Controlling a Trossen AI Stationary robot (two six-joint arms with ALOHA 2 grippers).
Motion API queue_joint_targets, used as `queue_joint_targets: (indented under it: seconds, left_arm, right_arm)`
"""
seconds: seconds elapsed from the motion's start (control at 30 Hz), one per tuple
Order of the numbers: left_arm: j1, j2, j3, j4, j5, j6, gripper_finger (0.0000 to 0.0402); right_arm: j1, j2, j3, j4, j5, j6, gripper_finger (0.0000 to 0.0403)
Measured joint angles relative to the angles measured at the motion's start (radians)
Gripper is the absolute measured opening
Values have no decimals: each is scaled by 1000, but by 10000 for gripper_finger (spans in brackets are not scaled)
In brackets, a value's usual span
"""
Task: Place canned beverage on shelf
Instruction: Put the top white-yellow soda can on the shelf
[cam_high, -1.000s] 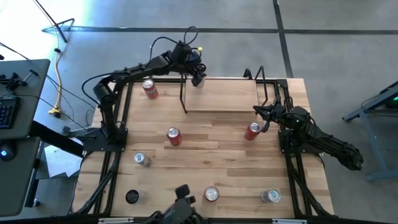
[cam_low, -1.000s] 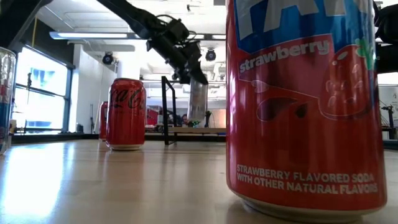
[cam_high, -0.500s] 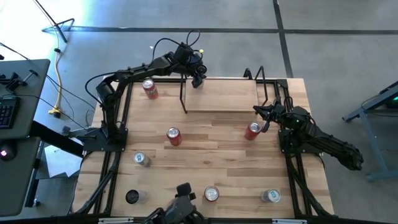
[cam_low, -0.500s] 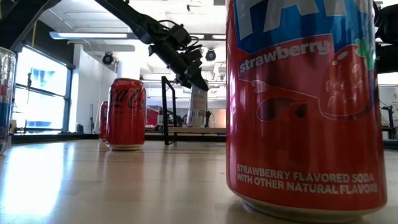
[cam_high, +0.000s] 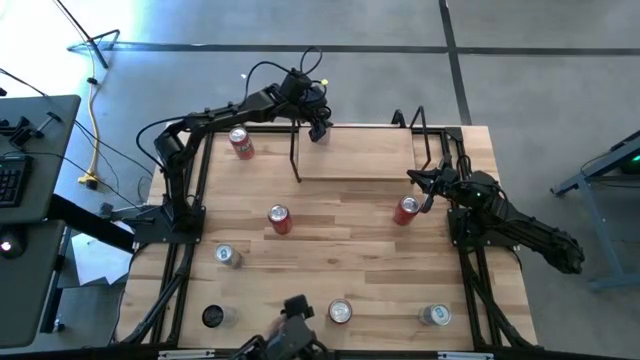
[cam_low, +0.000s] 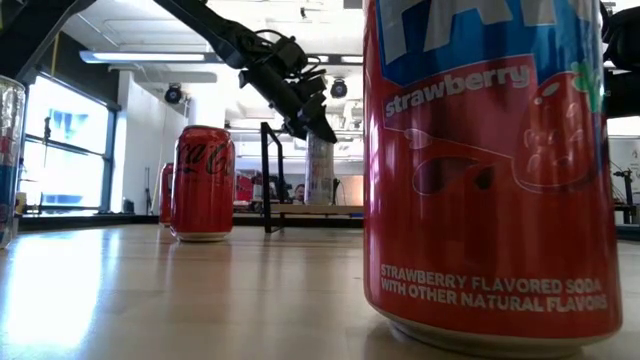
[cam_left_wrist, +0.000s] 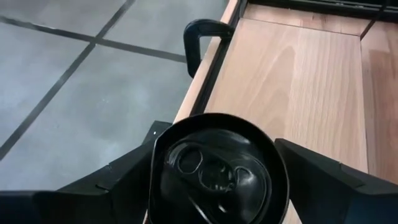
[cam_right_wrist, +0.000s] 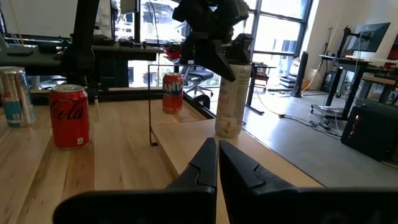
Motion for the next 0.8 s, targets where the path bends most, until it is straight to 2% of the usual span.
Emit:
queue_joint_targets:
  seconds: [0.27,0.43,0.6,0.8]
  left_arm:
    - [1,0,0,9,-70,4,308]
    - [-5,-2,-1,28,-72,-1,309]
    - [-5,-33,-2,26,-76,6,310]
    - [-5,-85,-2,-14,-134,-2,310]
  right_arm:
    - [0,0,0,0,0,0,0]
    - [0,0,0,0,0,0,0]
    - [0,0,0,0,0,0,0]
    - [0,0,0,0,0,0,0]
